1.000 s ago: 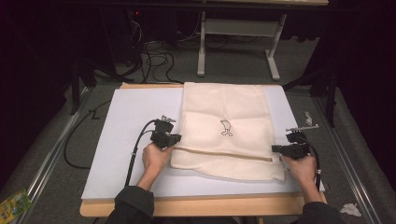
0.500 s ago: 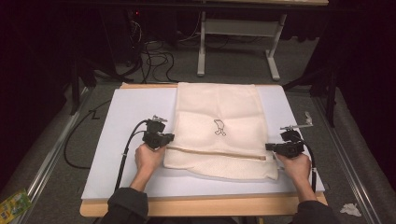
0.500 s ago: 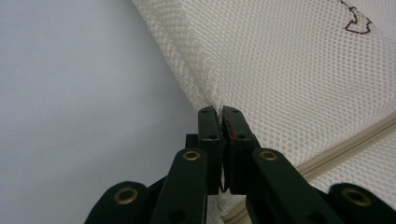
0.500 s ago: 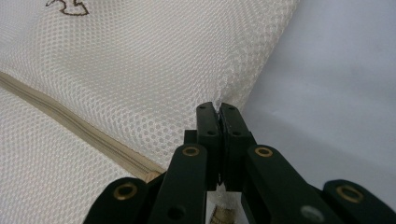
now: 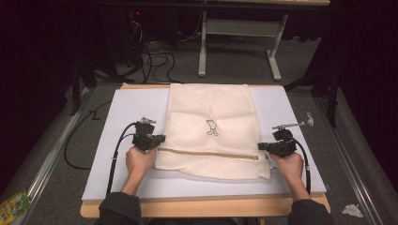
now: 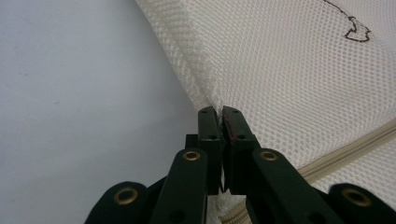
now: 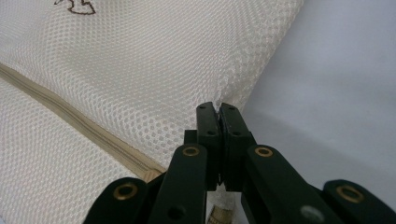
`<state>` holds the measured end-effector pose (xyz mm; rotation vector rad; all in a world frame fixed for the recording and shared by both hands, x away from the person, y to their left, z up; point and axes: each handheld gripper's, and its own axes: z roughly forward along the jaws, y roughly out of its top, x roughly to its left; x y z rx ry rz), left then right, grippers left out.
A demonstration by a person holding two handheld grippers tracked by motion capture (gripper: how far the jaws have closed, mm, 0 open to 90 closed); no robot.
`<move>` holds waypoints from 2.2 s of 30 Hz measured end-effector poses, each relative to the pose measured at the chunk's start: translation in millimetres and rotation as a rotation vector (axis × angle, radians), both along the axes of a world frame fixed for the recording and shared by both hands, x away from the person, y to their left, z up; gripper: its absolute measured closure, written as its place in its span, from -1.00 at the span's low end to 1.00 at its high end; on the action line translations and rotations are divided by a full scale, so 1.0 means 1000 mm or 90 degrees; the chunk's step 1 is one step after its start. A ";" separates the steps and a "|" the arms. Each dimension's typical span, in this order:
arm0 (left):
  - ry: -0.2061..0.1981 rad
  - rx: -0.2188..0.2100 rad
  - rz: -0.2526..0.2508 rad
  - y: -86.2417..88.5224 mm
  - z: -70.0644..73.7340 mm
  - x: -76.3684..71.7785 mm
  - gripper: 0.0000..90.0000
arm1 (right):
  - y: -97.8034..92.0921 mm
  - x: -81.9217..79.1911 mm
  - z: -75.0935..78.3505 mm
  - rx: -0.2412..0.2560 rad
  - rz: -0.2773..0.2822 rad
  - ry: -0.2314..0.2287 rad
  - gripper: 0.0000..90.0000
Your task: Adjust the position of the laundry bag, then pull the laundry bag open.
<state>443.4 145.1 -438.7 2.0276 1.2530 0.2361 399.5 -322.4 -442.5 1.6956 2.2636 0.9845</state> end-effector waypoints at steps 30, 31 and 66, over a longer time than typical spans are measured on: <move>-0.014 0.012 0.029 0.030 -0.013 -0.020 0.90 | 0.030 -0.002 -0.006 0.017 0.031 -0.007 0.99; -0.014 0.013 0.029 0.030 -0.014 -0.020 0.90 | 0.030 -0.002 -0.006 0.017 0.030 -0.006 0.98; -0.025 0.017 0.024 0.030 -0.022 -0.024 0.82 | 0.029 -0.005 -0.007 -0.005 0.014 -0.028 0.78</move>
